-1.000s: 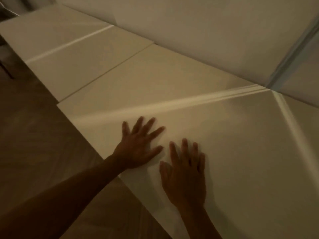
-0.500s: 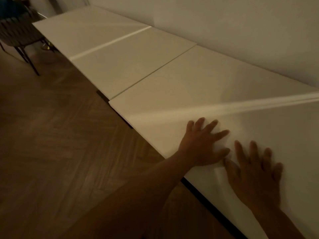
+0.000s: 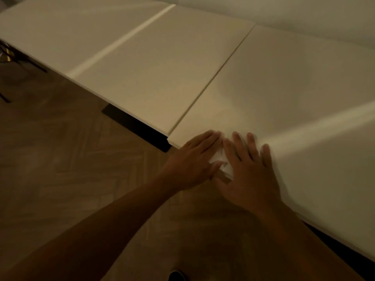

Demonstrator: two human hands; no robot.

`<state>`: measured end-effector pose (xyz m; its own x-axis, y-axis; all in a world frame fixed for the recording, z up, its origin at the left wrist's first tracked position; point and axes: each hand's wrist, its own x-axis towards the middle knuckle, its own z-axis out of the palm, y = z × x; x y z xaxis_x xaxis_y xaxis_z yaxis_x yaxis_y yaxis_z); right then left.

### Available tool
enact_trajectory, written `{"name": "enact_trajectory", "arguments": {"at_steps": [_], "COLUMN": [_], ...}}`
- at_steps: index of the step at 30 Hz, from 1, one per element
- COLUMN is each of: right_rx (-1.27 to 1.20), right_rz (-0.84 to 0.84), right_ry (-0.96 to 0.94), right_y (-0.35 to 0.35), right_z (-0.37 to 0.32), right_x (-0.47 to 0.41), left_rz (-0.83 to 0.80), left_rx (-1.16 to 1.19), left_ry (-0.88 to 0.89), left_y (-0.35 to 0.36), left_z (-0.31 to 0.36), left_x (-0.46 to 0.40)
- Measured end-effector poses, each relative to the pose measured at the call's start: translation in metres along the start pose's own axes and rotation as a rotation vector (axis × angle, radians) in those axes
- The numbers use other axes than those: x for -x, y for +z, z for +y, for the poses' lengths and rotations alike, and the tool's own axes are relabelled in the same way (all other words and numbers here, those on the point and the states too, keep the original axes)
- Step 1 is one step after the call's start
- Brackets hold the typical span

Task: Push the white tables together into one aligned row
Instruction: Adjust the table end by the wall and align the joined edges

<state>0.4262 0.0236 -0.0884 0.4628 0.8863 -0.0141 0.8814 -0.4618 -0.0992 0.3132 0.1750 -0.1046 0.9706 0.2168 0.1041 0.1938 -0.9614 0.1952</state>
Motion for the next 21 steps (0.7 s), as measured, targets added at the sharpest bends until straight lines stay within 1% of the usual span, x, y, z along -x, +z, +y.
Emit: {"name": "enact_trajectory", "arguments": {"at_steps": [4, 7, 9, 11, 15, 17, 19, 21], "right_rx": [0.137, 0.205, 0.215, 0.222, 0.118, 0.071, 0.079, 0.142], "right_rz": [-0.082, -0.019, 0.012, 0.009, 0.071, 0.119, 0.156, 0.124], "right_ry": [0.092, 0.130, 0.133, 0.122, 0.143, 0.169, 0.179, 0.192], "right_y": [0.010, 0.014, 0.018, 0.017, 0.015, 0.018, 0.020, 0.022], "right_z": [-0.044, -0.051, -0.049, -0.049, -0.049, -0.051, -0.054, -0.056], "right_x": [-0.031, -0.035, -0.036, -0.036, -0.036, -0.037, -0.039, -0.044], "left_rz": [0.087, 0.167, 0.189, 0.225, 0.394, 0.466, 0.534, 0.587], "left_rx": [-0.059, -0.042, -0.022, 0.027, 0.171, 0.171, 0.131, 0.130], "left_ry": [0.093, 0.159, 0.171, 0.183, 0.161, 0.175, 0.222, 0.262], "left_y": [0.004, 0.007, 0.010, 0.012, 0.004, 0.006, 0.014, 0.023], "left_z": [-0.025, -0.043, -0.049, -0.046, -0.028, -0.023, -0.028, -0.037], "left_x": [0.015, 0.007, 0.004, 0.002, -0.011, -0.021, -0.025, -0.030]}}
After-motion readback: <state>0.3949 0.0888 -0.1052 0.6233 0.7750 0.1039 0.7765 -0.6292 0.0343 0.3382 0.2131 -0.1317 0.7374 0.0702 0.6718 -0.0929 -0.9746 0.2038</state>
